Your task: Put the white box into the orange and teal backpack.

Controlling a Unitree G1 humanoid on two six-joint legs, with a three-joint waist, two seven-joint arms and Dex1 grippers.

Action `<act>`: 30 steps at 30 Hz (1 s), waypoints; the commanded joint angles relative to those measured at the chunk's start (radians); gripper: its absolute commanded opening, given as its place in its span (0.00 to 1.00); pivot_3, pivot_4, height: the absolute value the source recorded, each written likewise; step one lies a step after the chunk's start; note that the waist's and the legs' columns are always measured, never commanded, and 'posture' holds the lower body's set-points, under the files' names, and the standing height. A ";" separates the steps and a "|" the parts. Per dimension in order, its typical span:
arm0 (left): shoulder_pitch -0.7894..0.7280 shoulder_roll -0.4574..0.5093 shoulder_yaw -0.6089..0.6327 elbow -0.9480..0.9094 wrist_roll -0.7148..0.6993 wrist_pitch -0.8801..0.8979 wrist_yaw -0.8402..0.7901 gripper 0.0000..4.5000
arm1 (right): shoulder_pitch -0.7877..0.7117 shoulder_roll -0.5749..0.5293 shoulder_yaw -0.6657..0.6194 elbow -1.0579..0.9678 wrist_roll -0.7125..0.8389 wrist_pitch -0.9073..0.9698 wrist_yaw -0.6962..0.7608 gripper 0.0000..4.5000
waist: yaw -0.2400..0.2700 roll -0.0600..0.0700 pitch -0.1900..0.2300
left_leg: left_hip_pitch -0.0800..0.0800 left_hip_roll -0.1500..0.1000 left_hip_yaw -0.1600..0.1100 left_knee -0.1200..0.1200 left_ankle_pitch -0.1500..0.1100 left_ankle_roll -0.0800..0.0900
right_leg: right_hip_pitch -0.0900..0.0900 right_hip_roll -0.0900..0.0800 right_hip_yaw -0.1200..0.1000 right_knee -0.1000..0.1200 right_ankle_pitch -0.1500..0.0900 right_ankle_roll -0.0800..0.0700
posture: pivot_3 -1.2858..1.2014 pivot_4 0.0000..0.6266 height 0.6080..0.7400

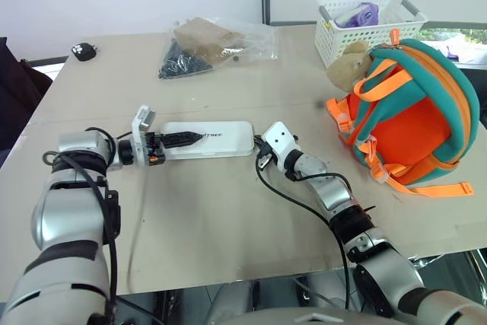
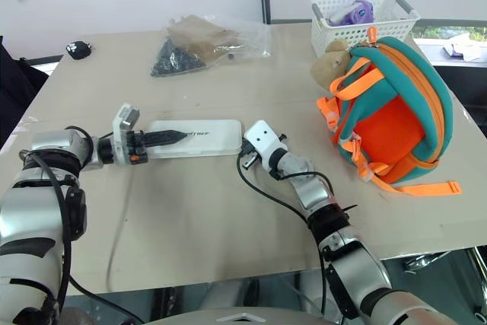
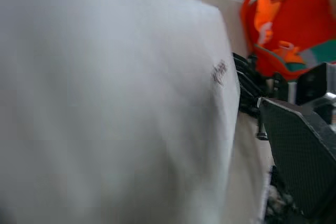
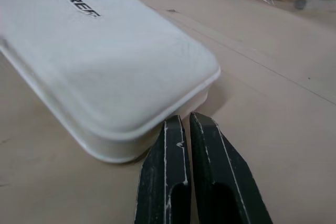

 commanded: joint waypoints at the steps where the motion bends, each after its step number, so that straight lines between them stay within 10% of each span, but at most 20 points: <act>1: 0.033 -0.047 0.003 -0.007 0.001 0.040 -0.026 1.00 | 0.008 0.005 0.013 -0.057 0.006 -0.011 0.021 0.01 | 0.000 0.000 0.000 | 0.000 0.000 0.000 0.000 0.000 0.000 | 0.000 0.000 0.000 0.000 0.000 0.000 | 0.52 0.24 1.00; 12: 0.104 -0.033 0.049 -0.082 -0.038 0.082 -0.091 0.26 | 0.180 -0.083 -0.052 -0.344 0.126 -0.014 0.102 0.00 | 0.001 -0.005 -0.002 | -0.001 0.000 -0.002 0.000 0.000 0.000 | -0.001 0.000 -0.001 0.000 0.000 0.000 | 0.52 0.24 1.00; 16: 0.140 -0.026 0.087 -0.147 -0.082 0.105 -0.075 0.24 | 0.345 -0.159 -0.100 -0.635 0.246 0.105 0.151 0.21 | 0.003 -0.005 -0.002 | -0.007 -0.001 -0.006 0.002 0.000 0.000 | -0.005 -0.001 0.002 -0.001 0.000 0.000 | 0.52 0.24 1.00; 23: 0.282 -0.008 0.226 -0.447 -0.238 0.258 0.014 0.24 | 0.633 -0.232 -0.334 -0.956 0.316 0.060 0.022 0.96 | 0.015 -0.005 -0.002 | -0.011 -0.001 -0.006 0.004 0.000 0.000 | -0.008 -0.001 0.003 0.000 0.000 0.000 | 0.52 0.24 1.00; 30: 0.440 -0.069 0.431 -0.801 -0.416 0.423 0.232 0.24 | 0.711 -0.148 -0.408 -1.084 0.361 0.126 -0.142 1.00 | 0.028 -0.005 -0.002 | -0.011 0.001 -0.003 0.004 0.000 0.000 | -0.010 -0.002 0.010 0.001 0.000 0.000 | 0.52 0.24 1.00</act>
